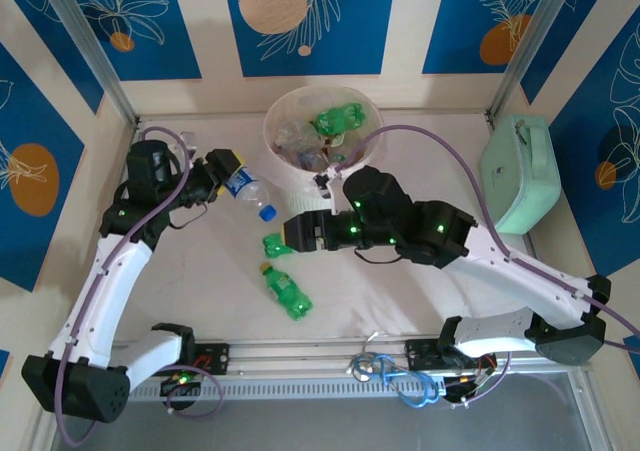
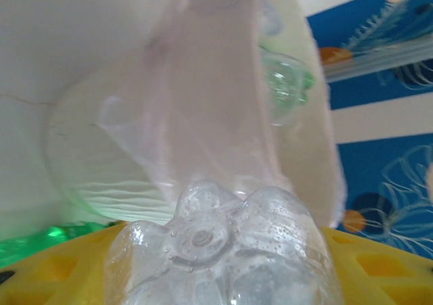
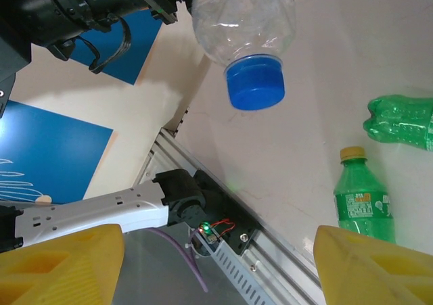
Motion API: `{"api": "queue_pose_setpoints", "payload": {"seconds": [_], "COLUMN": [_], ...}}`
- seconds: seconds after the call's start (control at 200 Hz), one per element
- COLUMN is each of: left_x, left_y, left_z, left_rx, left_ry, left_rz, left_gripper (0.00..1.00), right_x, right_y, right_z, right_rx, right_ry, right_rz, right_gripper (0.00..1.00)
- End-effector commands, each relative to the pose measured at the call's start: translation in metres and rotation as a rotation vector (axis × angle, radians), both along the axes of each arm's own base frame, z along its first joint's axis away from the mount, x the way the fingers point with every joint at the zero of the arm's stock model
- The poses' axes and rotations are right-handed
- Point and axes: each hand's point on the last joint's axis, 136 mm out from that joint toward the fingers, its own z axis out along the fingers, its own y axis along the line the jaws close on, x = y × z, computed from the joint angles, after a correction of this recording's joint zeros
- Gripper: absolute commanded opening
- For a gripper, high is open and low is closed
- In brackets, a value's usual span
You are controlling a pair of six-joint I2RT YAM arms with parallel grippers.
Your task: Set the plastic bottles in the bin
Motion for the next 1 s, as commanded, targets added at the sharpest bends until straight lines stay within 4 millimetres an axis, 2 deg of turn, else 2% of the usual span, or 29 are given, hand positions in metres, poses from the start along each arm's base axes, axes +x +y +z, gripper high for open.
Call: {"api": "queue_pose_setpoints", "payload": {"seconds": [0.0,0.165,0.45,0.825,0.995], "left_x": [-0.015,-0.023,-0.027,-0.027,-0.026], "left_y": [-0.026,-0.050,-0.068,-0.075,-0.075], "left_z": [0.039,0.046,0.047,0.044,0.042], "left_rx": [-0.137,-0.195,-0.240,-0.248,-0.250], "left_ry": [-0.077,-0.100,-0.106,-0.100,-0.097], "left_rz": [-0.128,-0.209,-0.264,-0.285,-0.281], "left_gripper": [0.60,0.60,0.60,0.60,0.60], "right_x": [0.001,0.008,0.018,0.017,0.017], "right_y": [0.008,0.015,0.014,0.020,0.019], "right_z": [0.018,0.022,0.018,0.013,0.013], "right_rx": [0.062,0.112,0.122,0.121,0.120], "right_ry": [-0.020,0.004,0.025,0.034,0.029], "right_rz": [0.043,0.059,0.044,0.059,0.056], "right_gripper": [0.72,0.67,0.59,0.50,0.40]}}
